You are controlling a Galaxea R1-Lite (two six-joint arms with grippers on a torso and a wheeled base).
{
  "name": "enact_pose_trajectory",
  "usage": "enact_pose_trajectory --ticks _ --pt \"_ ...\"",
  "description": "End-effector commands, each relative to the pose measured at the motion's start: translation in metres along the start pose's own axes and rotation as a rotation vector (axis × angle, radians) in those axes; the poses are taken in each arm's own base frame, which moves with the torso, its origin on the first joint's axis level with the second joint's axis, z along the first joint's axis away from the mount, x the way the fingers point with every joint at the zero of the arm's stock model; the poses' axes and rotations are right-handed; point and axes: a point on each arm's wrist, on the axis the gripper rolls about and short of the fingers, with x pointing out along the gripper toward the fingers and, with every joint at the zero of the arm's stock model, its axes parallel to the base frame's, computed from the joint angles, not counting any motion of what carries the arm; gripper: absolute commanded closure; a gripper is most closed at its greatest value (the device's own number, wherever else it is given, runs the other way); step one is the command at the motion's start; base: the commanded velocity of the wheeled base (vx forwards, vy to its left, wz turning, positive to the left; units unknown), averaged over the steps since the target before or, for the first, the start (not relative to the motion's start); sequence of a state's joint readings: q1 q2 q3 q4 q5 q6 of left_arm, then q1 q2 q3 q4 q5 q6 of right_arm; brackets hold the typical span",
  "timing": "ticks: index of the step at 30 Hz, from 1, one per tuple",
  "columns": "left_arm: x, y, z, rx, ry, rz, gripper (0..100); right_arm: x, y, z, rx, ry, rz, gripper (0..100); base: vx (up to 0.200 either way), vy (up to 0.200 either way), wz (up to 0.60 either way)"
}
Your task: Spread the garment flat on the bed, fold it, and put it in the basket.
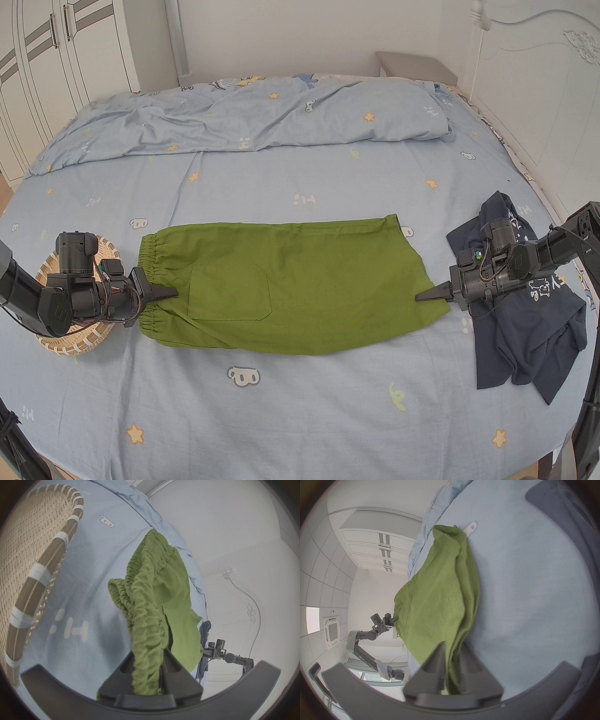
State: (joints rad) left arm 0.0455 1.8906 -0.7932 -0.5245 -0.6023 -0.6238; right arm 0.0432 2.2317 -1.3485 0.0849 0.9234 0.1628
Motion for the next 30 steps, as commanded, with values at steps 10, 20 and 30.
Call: enact_pose_trajectory --ticks 10,20,30 --pt "0.0 -0.001 0.004 -0.023 0.023 0.019 100 -0.024 0.015 0.003 -0.042 -0.049 -0.005 100 0.0 0.0 0.0" --pt "-0.021 -0.008 -0.003 0.012 0.165 0.109 100 -0.075 0.081 -0.023 -0.081 -0.057 -0.007 100 0.0 0.0 0.0" --pt "-0.062 0.002 -0.035 0.026 0.209 0.164 100 -0.08 0.074 -0.105 0.054 0.067 -0.025 100 0.0 0.0 0.0"
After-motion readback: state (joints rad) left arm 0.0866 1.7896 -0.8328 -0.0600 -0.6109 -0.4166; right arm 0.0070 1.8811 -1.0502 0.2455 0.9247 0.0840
